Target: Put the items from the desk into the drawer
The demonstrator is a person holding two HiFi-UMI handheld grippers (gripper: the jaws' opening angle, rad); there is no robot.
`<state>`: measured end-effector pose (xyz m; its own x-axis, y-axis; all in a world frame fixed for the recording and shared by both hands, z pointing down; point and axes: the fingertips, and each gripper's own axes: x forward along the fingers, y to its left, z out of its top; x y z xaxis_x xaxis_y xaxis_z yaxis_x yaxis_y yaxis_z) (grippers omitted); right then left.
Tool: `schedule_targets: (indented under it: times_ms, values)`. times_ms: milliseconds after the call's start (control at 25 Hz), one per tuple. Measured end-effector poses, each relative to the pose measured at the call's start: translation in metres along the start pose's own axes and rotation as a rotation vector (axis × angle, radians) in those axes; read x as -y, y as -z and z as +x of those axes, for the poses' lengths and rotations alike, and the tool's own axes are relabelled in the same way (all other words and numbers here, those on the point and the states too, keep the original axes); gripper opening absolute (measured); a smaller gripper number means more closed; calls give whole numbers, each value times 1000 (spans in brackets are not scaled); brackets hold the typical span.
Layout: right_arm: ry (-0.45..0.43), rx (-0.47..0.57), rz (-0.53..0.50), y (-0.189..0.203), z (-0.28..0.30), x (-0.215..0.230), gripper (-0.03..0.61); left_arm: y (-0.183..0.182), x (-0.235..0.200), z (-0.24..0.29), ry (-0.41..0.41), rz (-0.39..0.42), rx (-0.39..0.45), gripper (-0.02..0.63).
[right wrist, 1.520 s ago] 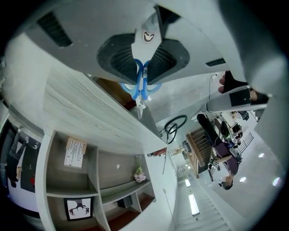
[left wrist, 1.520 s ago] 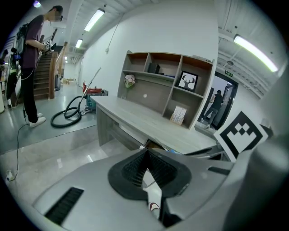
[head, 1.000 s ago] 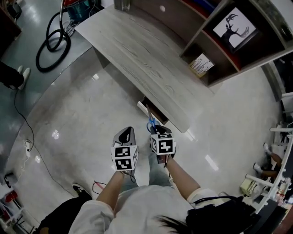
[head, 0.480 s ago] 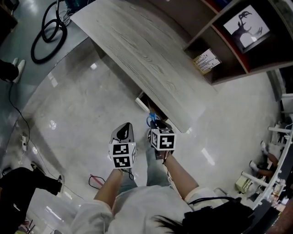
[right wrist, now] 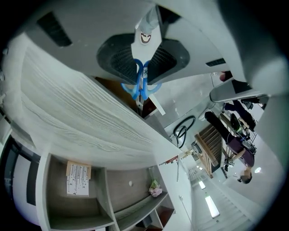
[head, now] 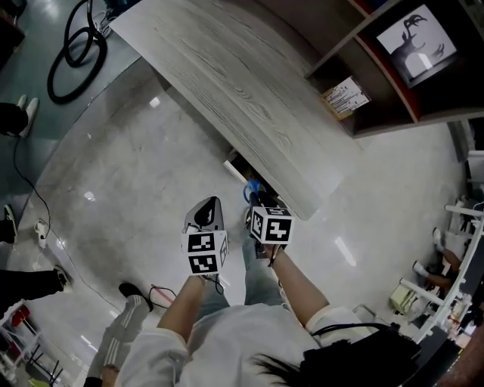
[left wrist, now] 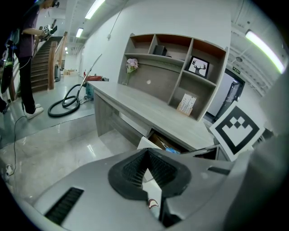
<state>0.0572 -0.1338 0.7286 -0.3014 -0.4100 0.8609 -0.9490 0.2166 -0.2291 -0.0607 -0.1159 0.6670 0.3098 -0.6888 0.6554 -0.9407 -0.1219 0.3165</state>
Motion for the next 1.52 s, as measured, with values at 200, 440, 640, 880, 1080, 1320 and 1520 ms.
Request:
schedule_targets:
  times_ms: [200, 440, 640, 880, 1080, 1320, 1520]
  values:
    - [0, 7, 34, -4, 4, -1, 69, 0, -2, 3, -3, -1, -5, -3]
    - [-3, 31, 62, -8, 6, 1, 69, 1, -2, 7, 0, -1, -12, -3]
    - [1, 67, 97, -14, 4, 4, 71, 0, 0, 8, 4, -4, -11, -3]
    - [13, 94, 91, -22, -1, 5, 71, 0, 4, 6, 10, -4, -10, -3]
    - [11, 94, 96, -17, -3, 0, 71, 1, 5, 5, 14, -2, -8, -3]
    - [15, 95, 93, -14, -7, -1, 71, -1, 5, 3, 14, 0, 0, -3]
    - [28, 100, 83, -14, -13, 0, 51, 0, 6, -1, 16, 3, 3, -3]
